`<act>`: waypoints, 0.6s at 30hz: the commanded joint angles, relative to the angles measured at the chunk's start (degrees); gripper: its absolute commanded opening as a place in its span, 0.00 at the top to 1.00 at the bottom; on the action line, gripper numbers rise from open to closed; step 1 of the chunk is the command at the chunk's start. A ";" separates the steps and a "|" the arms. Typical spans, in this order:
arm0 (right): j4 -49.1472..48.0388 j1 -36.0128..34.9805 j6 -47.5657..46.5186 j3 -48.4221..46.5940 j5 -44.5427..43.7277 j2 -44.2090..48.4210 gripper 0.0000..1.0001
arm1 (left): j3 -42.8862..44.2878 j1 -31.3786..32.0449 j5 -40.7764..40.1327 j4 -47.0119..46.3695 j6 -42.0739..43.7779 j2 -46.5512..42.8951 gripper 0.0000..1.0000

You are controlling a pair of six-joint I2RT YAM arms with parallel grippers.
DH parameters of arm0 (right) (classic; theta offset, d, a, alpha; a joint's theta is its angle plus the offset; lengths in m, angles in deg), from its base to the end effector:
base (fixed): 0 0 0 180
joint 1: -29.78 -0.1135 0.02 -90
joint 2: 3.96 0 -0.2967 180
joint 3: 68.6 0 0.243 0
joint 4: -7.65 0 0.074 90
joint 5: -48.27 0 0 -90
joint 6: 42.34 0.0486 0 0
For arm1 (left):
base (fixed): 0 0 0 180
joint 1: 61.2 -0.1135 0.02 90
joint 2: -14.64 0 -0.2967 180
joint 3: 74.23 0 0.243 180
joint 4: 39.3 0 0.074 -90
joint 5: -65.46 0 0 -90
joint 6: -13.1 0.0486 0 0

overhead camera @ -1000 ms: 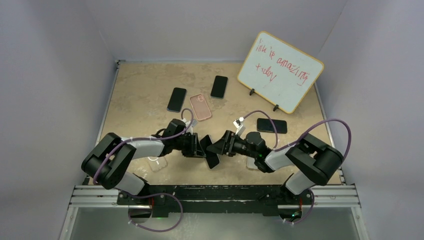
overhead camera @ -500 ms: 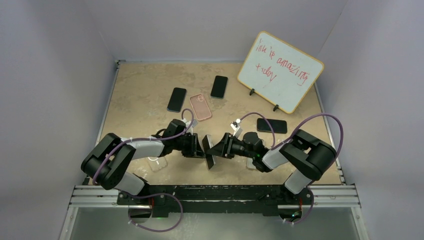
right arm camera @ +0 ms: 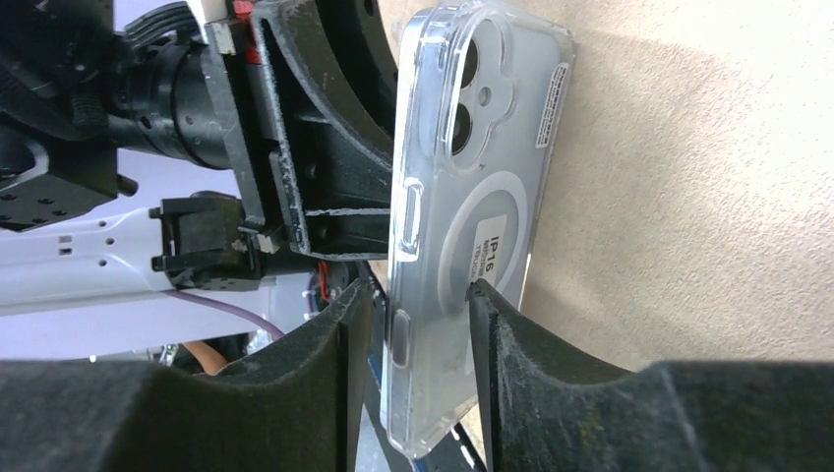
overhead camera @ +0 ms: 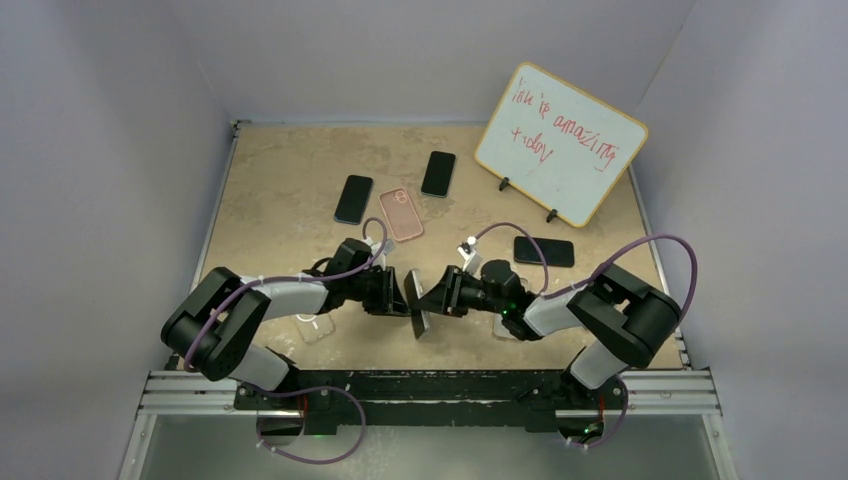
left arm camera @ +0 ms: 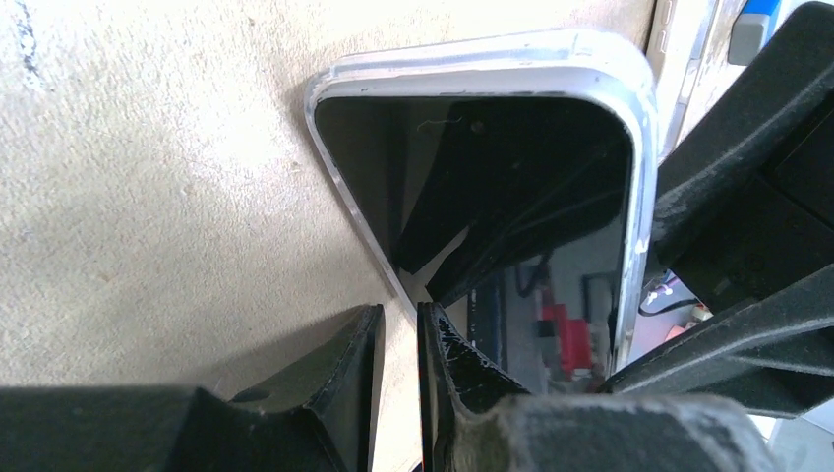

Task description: Put the phone into the phone case

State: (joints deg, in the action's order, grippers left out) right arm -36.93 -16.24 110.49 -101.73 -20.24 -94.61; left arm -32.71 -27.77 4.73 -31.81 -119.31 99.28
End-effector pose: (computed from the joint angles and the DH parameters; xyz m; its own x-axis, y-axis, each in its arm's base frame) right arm 0.1747 0.2067 0.1785 -0.8873 0.2727 -0.3721 -0.2806 0.3211 0.9045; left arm 0.1901 -0.1540 0.1528 -0.9750 -0.0613 -0.2137 0.1110 0.6985 -0.7070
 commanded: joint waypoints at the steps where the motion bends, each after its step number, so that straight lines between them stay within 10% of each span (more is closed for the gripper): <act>1: 7.11 -0.47 -3.57 -3.64 -2.04 1.68 0.54 | 0.35 0.32 -2.65 0.19 1.15 0.56 0.78; 6: 12.53 -0.47 -5.43 -5.31 -3.98 2.72 0.56 | 0.42 0.25 -2.50 0.14 1.09 0.66 0.77; 14: 20.37 -0.56 -8.75 -6.73 -7.27 5.47 0.99 | 0.69 0.31 -2.72 0.89 0.98 -0.20 0.77; 18: 22.81 -0.52 -9.90 -6.63 -8.13 8.09 1.00 | 1.96 0.32 -2.45 3.56 0.58 -3.50 0.70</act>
State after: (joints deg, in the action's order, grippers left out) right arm -16.42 -16.59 102.88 -106.45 -26.38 -89.98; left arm -32.60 -27.74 4.69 -31.60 -119.38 98.93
